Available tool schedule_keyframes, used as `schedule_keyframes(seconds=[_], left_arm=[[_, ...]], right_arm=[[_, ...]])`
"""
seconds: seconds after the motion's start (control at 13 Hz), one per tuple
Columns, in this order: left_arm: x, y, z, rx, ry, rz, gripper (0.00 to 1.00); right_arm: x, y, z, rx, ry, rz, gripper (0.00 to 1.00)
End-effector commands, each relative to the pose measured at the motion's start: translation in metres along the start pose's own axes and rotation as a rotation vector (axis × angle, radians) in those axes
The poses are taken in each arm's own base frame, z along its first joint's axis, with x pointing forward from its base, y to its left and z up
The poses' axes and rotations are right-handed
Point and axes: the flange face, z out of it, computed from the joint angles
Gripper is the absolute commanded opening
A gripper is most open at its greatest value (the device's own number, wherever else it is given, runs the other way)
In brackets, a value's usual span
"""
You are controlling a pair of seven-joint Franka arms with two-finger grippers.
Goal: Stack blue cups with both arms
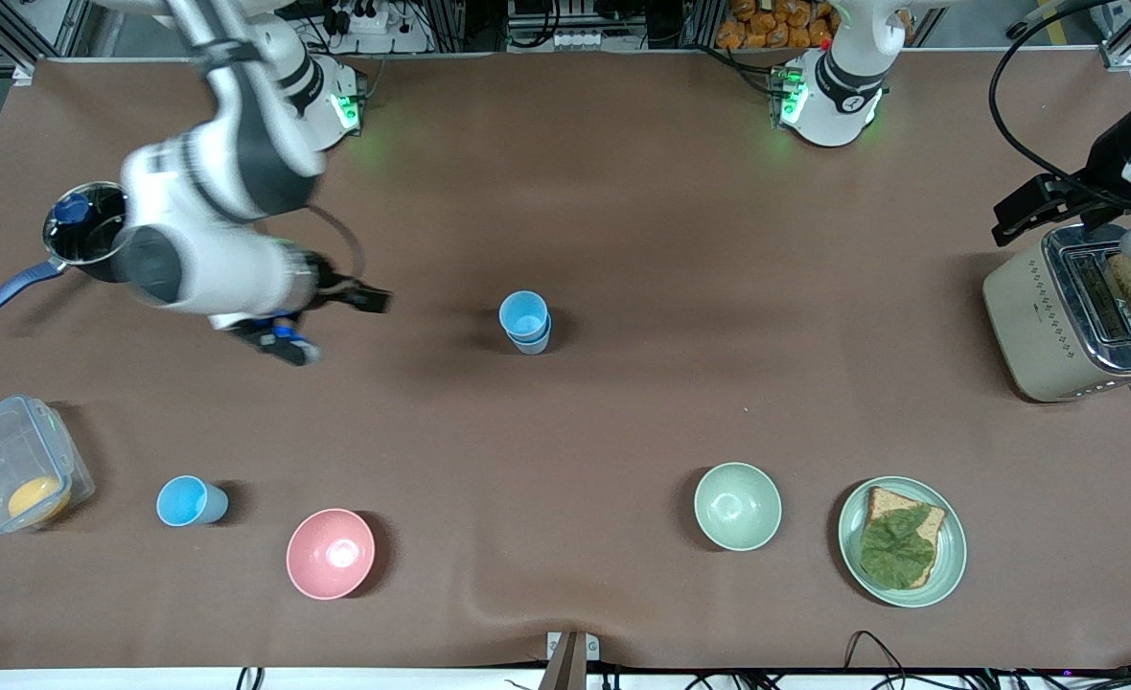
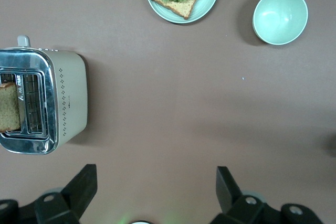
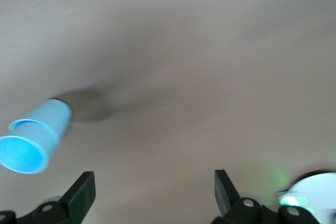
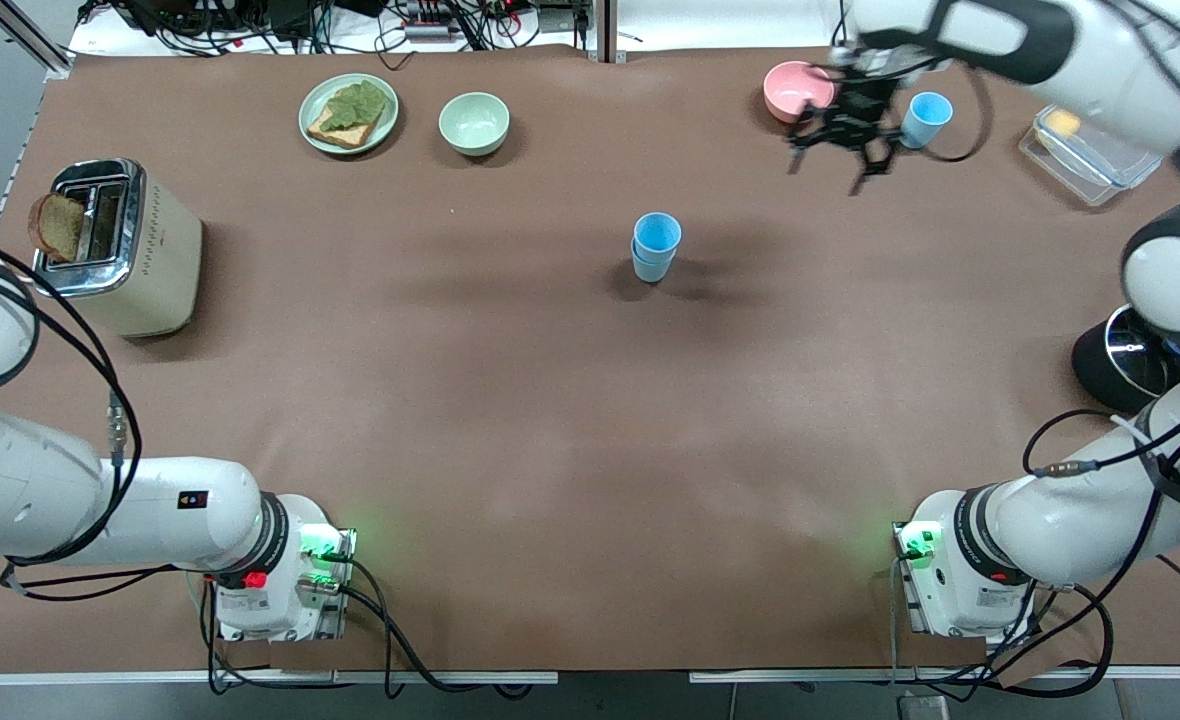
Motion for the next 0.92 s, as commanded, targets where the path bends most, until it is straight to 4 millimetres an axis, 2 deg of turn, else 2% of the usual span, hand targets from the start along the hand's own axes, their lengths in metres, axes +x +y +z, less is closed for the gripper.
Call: schedule_keyframes(seconds=[0.0, 0.08, 0.15, 0.23, 0.46, 0.62, 0.85], left_arm=[[-0.002, -0.003, 0.002, -0.002, -0.01, 0.001, 1.0], [0.003, 0.0, 0.008, -0.003, -0.01, 0.006, 1.0], [0.004, 0.0, 0.008, -0.002, -0.009, 0.005, 1.0], [0.005, 0.0, 0.006, -0.003, -0.004, 0.006, 1.0], [0.003, 0.0, 0.003, -0.004, 0.002, 0.006, 1.0], [0.004, -0.001, 0.003, -0.006, 0.001, 0.004, 1.0], [0.003, -0.001, 0.002, -0.006, 0.003, 0.004, 1.0]], right_arm=[[0.016, 0.096, -0.009, 0.068, -0.042, -0.138, 1.0], [0.025, 0.136, -0.014, 0.099, -0.034, -0.201, 1.0], [0.027, 0.162, -0.021, 0.122, -0.017, -0.253, 1.0], [0.024, 0.177, -0.034, 0.12, 0.012, -0.276, 1.0], [-0.012, 0.185, -0.09, -0.026, 0.157, -0.362, 1.0], [-0.032, 0.191, -0.126, -0.038, 0.247, -0.432, 1.0], [-0.044, 0.204, -0.186, -0.124, 0.38, -0.476, 1.0]])
